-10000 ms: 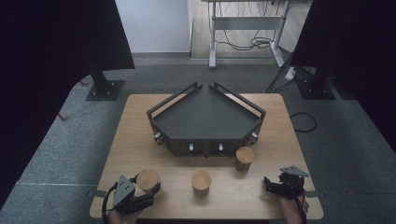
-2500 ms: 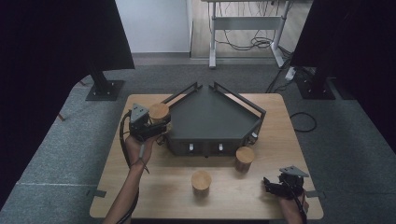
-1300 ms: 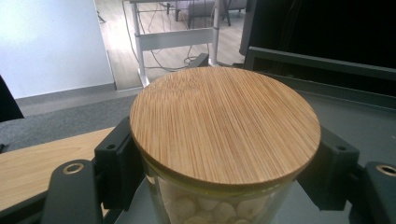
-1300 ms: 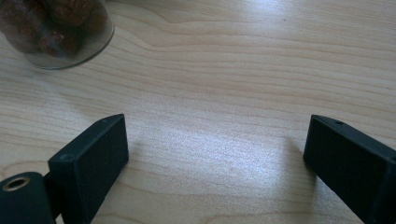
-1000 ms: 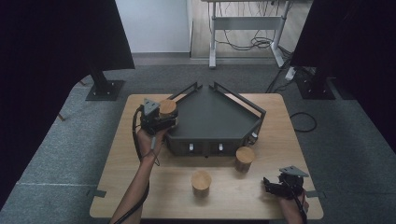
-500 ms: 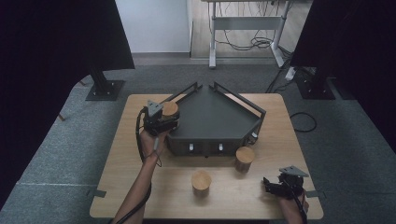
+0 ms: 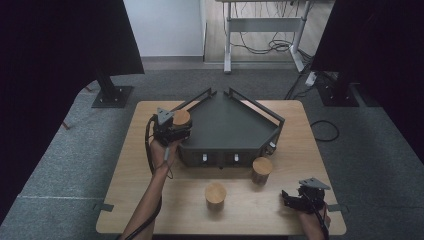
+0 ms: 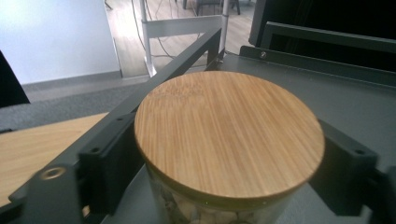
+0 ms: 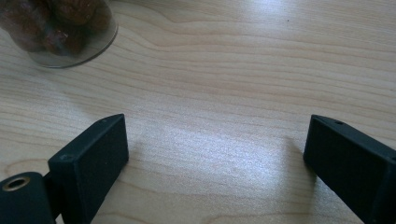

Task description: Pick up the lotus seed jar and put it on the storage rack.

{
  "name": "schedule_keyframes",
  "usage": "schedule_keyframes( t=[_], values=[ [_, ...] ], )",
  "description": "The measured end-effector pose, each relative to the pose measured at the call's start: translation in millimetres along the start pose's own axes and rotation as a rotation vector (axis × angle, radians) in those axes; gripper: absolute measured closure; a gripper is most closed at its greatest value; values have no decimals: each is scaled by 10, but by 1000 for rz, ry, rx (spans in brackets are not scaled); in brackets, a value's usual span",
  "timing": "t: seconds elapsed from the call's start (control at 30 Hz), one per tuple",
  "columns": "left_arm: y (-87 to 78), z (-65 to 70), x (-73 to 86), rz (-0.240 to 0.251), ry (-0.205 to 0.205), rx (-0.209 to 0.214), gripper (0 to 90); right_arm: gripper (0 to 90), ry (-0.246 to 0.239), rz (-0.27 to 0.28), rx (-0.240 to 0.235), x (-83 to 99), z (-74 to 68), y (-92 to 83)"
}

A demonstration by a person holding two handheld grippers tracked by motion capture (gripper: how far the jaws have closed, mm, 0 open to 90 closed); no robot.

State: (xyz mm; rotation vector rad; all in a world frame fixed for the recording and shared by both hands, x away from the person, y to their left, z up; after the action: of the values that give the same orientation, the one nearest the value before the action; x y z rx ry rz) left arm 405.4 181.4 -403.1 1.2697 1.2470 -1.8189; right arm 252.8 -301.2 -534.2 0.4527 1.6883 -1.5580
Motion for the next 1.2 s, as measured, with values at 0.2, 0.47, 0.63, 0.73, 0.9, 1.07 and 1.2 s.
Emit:
schedule_keyframes(
  t=[0.2, 0.47, 0.63, 0.73, 0.9, 1.07, 1.2],
  values=[
    [-2, -23, 11, 0, -8, 5, 52, 59, -1, 0, -1, 0, 0, 0],
    [-33, -4, 7, 5, -1, 20, 36, 59, -1, 0, -1, 0, 0, 0],
    [-69, 6, 19, 7, 1, 20, 37, 59, -2, 0, -1, 0, -1, 0],
    [-93, 3, 22, 7, 5, 19, 38, 59, -2, 0, -1, 0, -1, 0],
    [-150, -12, 30, 13, 4, 20, 39, 59, -2, 0, -1, 0, 0, 0],
    [-201, -20, 27, 16, 5, 25, 39, 59, -1, -1, -2, 0, -1, 0],
    [-241, -17, 17, 20, 11, 30, 39, 59, -1, 0, -1, 0, -1, 0]
  ],
)
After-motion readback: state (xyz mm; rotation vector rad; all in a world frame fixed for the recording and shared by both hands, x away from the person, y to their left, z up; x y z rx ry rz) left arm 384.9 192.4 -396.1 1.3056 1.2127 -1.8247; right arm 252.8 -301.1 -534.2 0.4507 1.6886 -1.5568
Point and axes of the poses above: each handheld gripper's, and its own axes: y roughly forward along the jaws, x roughly out of its underside, z roughly to its right, the point moved 10 cm from there along y, roughly forward along the jaws, and after that the axes turned 5 degrees about -y, right-handed, at the moved point
